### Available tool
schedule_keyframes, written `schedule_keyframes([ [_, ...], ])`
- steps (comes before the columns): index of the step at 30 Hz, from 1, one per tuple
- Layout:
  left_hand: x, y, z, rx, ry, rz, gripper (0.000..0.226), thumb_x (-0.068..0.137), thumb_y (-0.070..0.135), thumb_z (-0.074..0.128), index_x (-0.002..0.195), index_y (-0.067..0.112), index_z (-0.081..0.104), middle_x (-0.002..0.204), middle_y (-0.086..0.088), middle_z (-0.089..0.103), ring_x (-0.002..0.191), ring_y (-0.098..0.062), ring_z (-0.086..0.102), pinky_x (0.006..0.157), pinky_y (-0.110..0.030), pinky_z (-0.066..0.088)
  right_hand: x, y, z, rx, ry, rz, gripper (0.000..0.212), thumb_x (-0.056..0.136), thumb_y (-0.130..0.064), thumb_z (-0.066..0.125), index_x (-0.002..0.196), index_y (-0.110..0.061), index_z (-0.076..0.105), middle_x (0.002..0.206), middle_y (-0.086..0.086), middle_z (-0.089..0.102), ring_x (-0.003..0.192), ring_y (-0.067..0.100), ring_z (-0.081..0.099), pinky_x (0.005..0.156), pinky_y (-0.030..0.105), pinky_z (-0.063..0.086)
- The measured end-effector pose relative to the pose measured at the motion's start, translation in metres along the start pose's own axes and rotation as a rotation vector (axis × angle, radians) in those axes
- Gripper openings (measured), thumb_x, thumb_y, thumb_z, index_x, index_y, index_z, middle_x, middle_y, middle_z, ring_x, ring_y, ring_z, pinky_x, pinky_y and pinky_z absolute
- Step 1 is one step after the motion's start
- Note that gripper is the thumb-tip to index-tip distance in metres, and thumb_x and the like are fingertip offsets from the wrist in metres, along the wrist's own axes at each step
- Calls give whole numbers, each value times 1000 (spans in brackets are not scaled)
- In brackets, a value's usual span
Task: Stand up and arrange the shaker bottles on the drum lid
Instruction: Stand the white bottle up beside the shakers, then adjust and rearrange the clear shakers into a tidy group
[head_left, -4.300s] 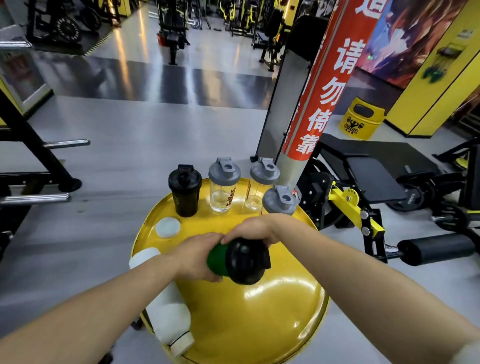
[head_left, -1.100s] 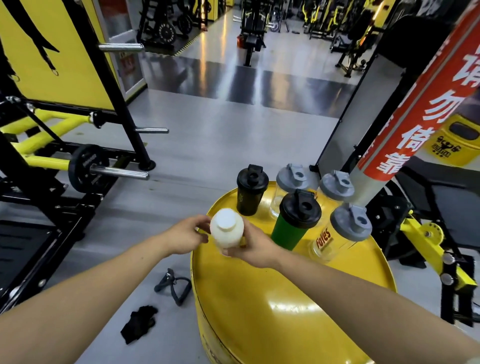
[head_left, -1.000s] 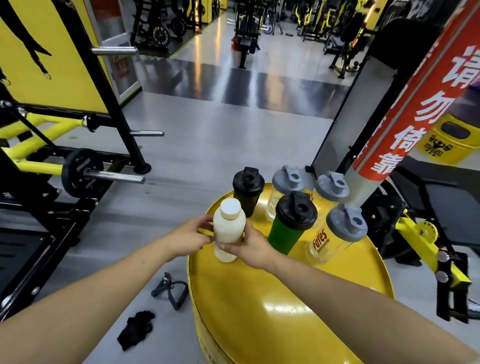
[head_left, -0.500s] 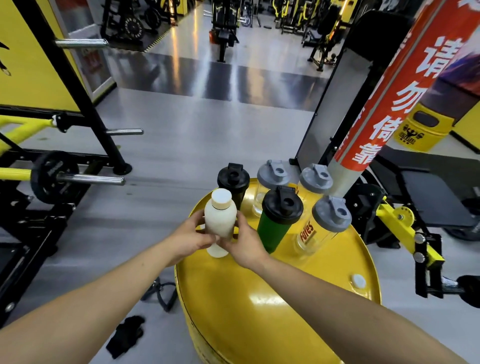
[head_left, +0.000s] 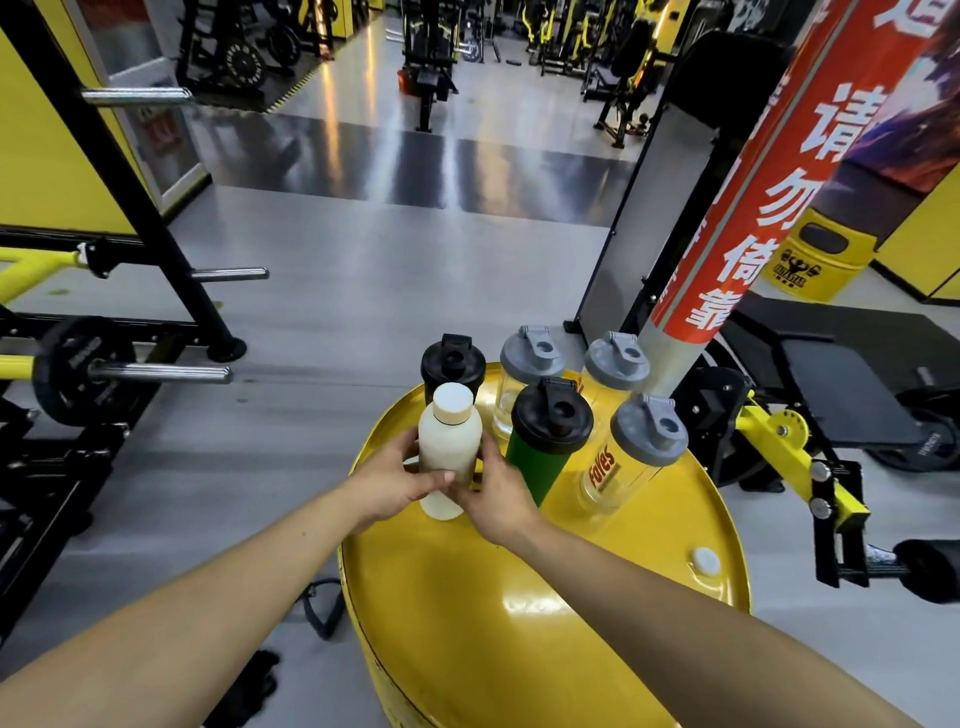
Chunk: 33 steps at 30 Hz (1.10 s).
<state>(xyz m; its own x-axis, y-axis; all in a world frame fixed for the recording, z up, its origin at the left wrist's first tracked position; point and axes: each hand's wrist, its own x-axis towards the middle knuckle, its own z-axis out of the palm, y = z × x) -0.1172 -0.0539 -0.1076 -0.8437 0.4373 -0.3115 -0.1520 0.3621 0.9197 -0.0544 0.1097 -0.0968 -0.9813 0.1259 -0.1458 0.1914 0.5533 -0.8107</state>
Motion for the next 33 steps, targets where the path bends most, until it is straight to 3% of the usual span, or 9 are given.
schedule_keyframes([
  [10,6,6,-8,107,26,-87,74,79,-4,59,145,25,44,140,4,53,131,-22,48,108,-44,45,-6,-14,-12,-55,-102,162,74,95,-19,60,156,-20,17,144,10,51,119,33,58,77,38,54],
  [17,17,41,-36,-67,293,-132,35,90,-1,42,109,16,66,114,-8,70,107,-27,65,87,-40,54,-1,-66,-64,342,-55,240,43,101,-21,48,143,-16,44,134,2,55,121,20,48,106,39,39],
  [23,40,84,-48,-165,360,-91,27,96,4,41,98,15,65,102,-7,69,92,-23,64,81,-37,52,51,-109,-111,453,53,230,21,94,-12,51,77,-22,50,76,-3,44,61,12,38,60,28,29],
  [25,49,95,-50,-167,364,-84,25,97,9,45,107,13,67,106,-6,71,98,-24,68,82,-36,54,67,-119,-121,462,62,237,13,94,-14,50,85,-13,58,86,0,57,64,20,56,74,56,16],
  [26,53,100,-51,-160,361,-86,25,97,11,45,111,13,67,108,-6,70,102,-25,68,86,-38,55,76,-120,-123,474,76,240,18,95,-14,49,99,-4,64,103,2,65,111,23,62,97,64,41],
  [28,62,109,-50,-156,354,-91,26,97,13,45,114,13,65,113,-7,69,107,-26,67,93,-41,55,89,-125,-126,485,54,261,31,95,-10,47,116,9,60,120,10,65,85,21,24,101,46,50],
  [29,65,113,-49,-159,352,-97,25,97,13,46,114,14,65,114,-8,68,108,-26,66,95,-42,55,94,-126,-126,483,46,281,41,95,-7,45,128,16,53,137,23,58,89,34,66,111,53,41],
  [31,73,116,-47,-175,360,-122,22,96,17,48,111,14,64,117,-10,67,109,-27,65,96,-44,54,104,-127,-124,453,22,307,54,96,-5,43,144,16,31,147,36,35,133,50,44,114,62,26],
  [33,81,113,-45,-206,367,-165,24,97,24,51,115,13,63,118,-13,66,111,-29,63,95,-43,54,112,-126,-118,405,31,315,57,97,-7,43,146,14,26,117,40,62,93,60,56,87,41,53],
])
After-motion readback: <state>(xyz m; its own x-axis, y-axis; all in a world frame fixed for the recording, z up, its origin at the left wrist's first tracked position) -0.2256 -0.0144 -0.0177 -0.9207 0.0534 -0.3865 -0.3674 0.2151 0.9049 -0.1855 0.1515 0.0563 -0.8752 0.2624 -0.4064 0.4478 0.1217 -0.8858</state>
